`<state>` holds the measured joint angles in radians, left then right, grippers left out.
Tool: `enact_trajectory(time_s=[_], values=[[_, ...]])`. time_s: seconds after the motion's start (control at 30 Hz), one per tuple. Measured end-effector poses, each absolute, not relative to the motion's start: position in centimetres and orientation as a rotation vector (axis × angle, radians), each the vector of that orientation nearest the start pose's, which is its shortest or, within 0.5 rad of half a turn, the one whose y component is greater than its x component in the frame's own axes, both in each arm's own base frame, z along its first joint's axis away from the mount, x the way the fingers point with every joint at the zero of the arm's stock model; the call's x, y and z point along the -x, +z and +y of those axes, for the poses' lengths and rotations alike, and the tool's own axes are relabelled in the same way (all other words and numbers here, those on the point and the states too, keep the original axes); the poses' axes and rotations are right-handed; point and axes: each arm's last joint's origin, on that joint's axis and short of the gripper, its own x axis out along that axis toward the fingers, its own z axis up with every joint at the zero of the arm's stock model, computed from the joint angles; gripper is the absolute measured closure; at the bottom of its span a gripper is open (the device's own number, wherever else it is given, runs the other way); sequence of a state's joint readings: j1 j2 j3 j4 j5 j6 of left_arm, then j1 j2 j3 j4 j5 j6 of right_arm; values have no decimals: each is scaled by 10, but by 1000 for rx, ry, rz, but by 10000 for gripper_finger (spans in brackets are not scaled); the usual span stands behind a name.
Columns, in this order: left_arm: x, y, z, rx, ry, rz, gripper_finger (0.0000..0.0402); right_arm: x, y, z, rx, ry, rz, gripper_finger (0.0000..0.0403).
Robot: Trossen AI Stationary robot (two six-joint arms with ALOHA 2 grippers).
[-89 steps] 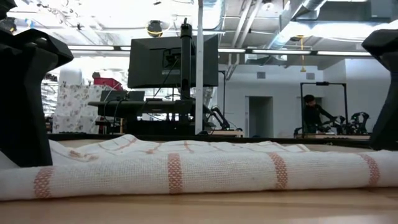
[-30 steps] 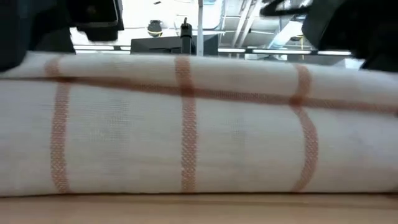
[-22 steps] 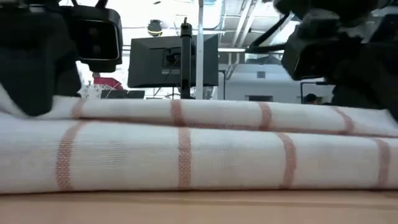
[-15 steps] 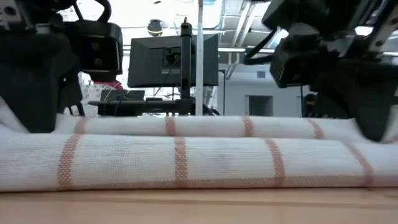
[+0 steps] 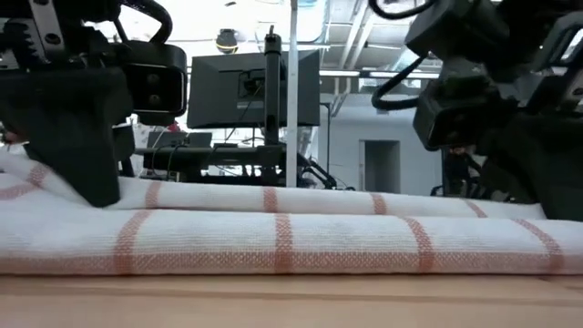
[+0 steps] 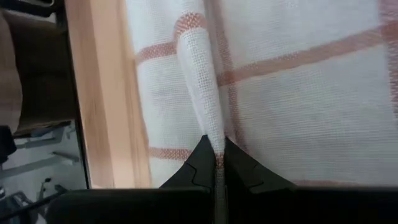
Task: Roll towel
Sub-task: Roll the white towel
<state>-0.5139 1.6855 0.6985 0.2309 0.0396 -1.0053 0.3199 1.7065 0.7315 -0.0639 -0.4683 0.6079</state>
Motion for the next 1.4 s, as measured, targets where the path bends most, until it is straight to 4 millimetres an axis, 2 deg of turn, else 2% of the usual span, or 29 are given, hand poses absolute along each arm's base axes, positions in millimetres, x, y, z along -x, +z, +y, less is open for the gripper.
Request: enact_trajectory(time_s=[0.4, 0.57, 0.73, 0.93, 1.13, 1.23, 1.4], values=[[-264, 126, -150, 751, -67, 940, 402, -273, 115, 104, -592, 350, 1230, 392], [-264, 126, -150, 759, -55, 944, 402, -273, 115, 103, -618, 306, 1234, 369], [-263, 125, -150, 758, -54, 946, 402, -273, 118, 100, -645, 301, 1230, 327], [-263, 125, -150, 753, -55, 951, 402, -271, 143, 85, -693, 291, 1175, 287], [-263, 125, -150, 750, -60, 952, 402, -260, 168, 73, -690, 283, 1142, 280], [-263, 125, -150, 750, -59, 952, 402, -260, 173, 78, -694, 298, 1109, 281], [-263, 125, -150, 751, -59, 951, 402, -274, 180, 97, -698, 354, 925, 281]])
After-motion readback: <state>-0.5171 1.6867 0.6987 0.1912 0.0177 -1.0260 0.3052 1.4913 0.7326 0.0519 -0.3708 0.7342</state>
